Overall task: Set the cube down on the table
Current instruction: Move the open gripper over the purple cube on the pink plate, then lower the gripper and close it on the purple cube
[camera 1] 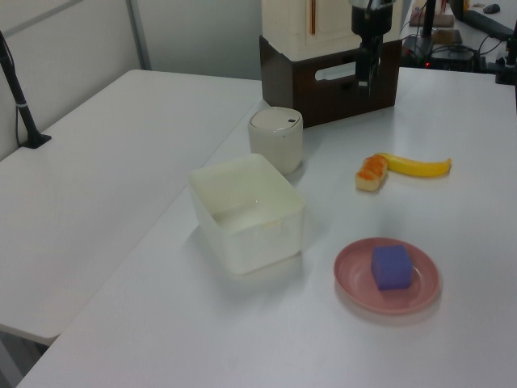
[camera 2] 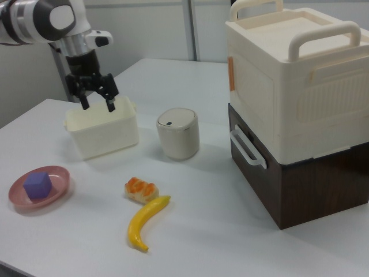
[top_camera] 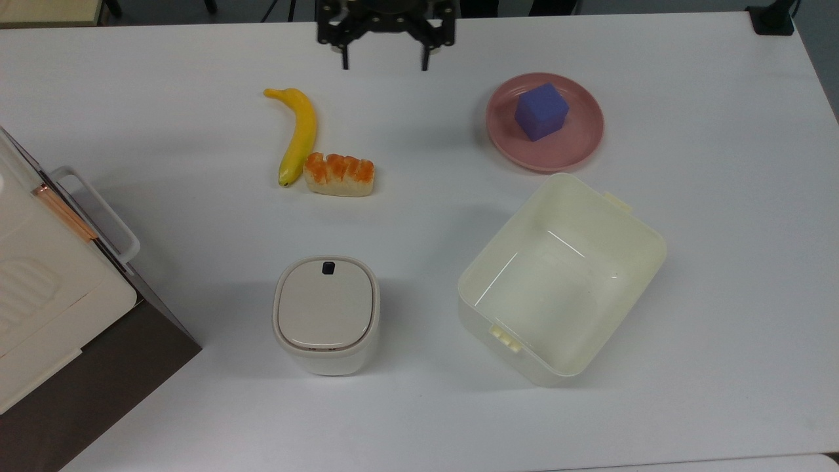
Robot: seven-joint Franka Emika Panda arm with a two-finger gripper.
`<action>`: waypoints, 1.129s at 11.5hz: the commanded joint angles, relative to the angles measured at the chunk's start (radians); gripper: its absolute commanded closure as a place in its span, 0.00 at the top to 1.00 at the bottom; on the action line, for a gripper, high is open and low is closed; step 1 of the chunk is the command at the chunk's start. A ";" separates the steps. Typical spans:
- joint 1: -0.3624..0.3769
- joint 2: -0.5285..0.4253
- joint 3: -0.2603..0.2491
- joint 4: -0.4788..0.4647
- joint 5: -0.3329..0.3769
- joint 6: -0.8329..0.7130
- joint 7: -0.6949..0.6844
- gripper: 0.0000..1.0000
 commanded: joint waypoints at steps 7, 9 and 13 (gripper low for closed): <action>0.284 -0.006 -0.008 -0.095 0.114 0.000 -0.001 1.00; 0.349 0.009 -0.008 -0.159 0.123 0.014 -0.011 1.00; 0.419 0.078 -0.002 -0.285 0.135 0.154 -0.015 1.00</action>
